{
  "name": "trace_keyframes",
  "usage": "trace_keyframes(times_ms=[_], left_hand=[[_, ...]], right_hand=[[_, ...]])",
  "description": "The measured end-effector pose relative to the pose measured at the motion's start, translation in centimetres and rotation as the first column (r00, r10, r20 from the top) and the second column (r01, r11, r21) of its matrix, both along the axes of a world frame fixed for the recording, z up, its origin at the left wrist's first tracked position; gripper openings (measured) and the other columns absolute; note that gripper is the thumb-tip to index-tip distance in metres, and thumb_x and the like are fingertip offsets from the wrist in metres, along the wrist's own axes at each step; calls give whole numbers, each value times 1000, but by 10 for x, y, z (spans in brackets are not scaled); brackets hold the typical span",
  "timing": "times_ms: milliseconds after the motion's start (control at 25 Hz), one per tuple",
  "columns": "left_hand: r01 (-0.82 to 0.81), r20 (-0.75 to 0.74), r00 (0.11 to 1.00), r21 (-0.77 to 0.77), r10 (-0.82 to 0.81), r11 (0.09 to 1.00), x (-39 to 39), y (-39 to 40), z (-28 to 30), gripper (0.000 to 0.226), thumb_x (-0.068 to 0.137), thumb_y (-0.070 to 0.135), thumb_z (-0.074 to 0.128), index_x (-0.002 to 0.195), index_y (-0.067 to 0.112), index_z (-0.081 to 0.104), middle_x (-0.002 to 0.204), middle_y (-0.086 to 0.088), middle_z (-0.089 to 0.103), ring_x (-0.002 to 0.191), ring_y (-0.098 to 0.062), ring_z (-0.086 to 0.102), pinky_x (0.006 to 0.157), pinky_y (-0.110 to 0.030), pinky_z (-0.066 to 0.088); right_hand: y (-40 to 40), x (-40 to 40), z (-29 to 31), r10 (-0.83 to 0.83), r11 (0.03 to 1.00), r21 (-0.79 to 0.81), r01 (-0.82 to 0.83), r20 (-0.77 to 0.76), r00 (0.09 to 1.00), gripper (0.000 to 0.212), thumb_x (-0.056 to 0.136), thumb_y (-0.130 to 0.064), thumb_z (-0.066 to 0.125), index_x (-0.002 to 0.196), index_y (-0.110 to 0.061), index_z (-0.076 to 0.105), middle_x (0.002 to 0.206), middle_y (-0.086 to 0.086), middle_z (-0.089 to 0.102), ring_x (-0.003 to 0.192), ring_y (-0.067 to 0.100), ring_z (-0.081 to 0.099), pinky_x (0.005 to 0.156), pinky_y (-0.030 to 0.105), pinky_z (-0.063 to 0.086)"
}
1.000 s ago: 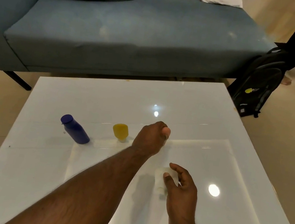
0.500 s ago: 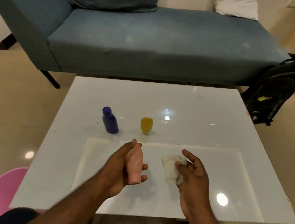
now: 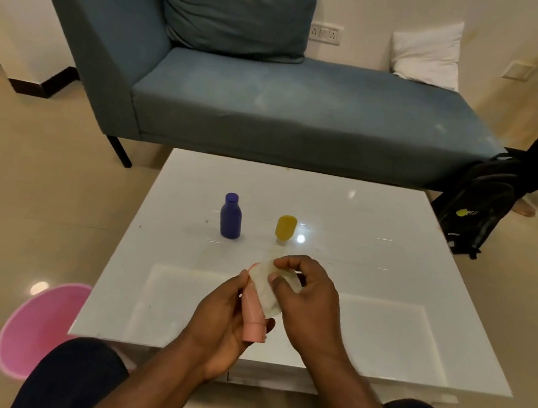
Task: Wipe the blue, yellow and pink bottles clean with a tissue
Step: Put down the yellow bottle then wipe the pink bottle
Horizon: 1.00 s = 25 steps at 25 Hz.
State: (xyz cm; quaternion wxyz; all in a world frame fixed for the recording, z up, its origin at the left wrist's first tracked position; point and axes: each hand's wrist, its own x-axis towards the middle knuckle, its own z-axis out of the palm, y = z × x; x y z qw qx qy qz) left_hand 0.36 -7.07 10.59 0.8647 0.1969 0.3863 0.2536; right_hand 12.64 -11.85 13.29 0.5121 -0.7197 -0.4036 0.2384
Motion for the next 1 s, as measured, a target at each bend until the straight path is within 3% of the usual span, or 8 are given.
trace_keyframes(times_ms=[160, 320, 480, 560, 640, 800, 920, 1000], left_hand=[[28, 17, 999, -19, -27, 999, -11, -13, 2, 47, 99, 47, 47, 131, 16, 61, 117, -14, 73, 89, -26, 73, 74, -40, 56], [28, 59, 998, -50, -25, 998, -16, -23, -4, 53, 95, 51, 48, 130, 15, 63, 123, -17, 70, 108, -33, 67, 89, -48, 52], [15, 50, 999, -49, -12, 999, -21, -28, -12, 53, 102, 52, 37, 129, 15, 62, 121, -18, 71, 110, -35, 69, 86, -48, 56], [22, 28, 999, -44, -21, 999, -20, -32, -15, 55, 99, 55, 38, 131, 16, 62, 120, -17, 71, 109, -33, 68, 86, -46, 54], [15, 23, 1000, -38, -14, 999, -19, -34, -18, 59, 96, 58, 38, 131, 17, 63, 117, -16, 72, 102, -30, 67, 81, -44, 51], [-1, 73, 997, -66, 6, 998, -24, -28, -20, 64, 97, 63, 31, 132, 19, 62, 126, -17, 69, 116, -34, 66, 96, -52, 52], [-11, 93, 996, -85, 19, 996, -27, -26, -21, 65, 98, 62, 30, 133, 16, 60, 125, -16, 70, 113, -31, 68, 86, -45, 57], [-12, 102, 995, -94, 22, 996, -27, -26, -22, 64, 98, 61, 30, 133, 16, 59, 125, -15, 70, 113, -32, 69, 84, -45, 58]], right_hand=[[-4, -10, -1, 14, 1000, 11, -19, 359, 933, 18, 87, -18, 65, 104, -22, 66, 110, -12, 54, 99, 1, 52, 88, 15, 43], [-16, -25, -10, 122, 992, -62, -105, 526, 842, 22, 92, -17, 57, 112, -17, 66, 112, -4, 57, 102, 8, 51, 90, 18, 44], [-35, -42, -21, 251, 968, -151, -200, 562, 788, 25, 91, -16, 55, 114, -19, 64, 114, -2, 56, 105, 12, 49, 87, 19, 40], [-28, -34, -18, 202, 978, -161, -132, 578, 791, 25, 93, -21, 54, 115, -18, 65, 113, -2, 58, 103, 12, 51, 87, 16, 38], [-16, -25, -15, 176, 980, -181, -87, 569, 803, 26, 93, -20, 55, 116, -15, 65, 111, 3, 61, 101, 18, 55, 90, 23, 43], [-24, -39, -18, 284, 954, -250, -167, 565, 774, 34, 95, -25, 49, 128, -18, 55, 130, 2, 52, 117, 17, 46, 98, 22, 34], [-38, -46, -20, 336, 940, -252, -231, 568, 751, 35, 94, -23, 46, 129, -22, 51, 132, 3, 45, 118, 18, 43, 96, 27, 39], [-40, -47, -24, 319, 947, -212, -240, 555, 768, 34, 96, -27, 46, 129, -25, 51, 132, -1, 46, 111, 5, 44, 91, 14, 37]])
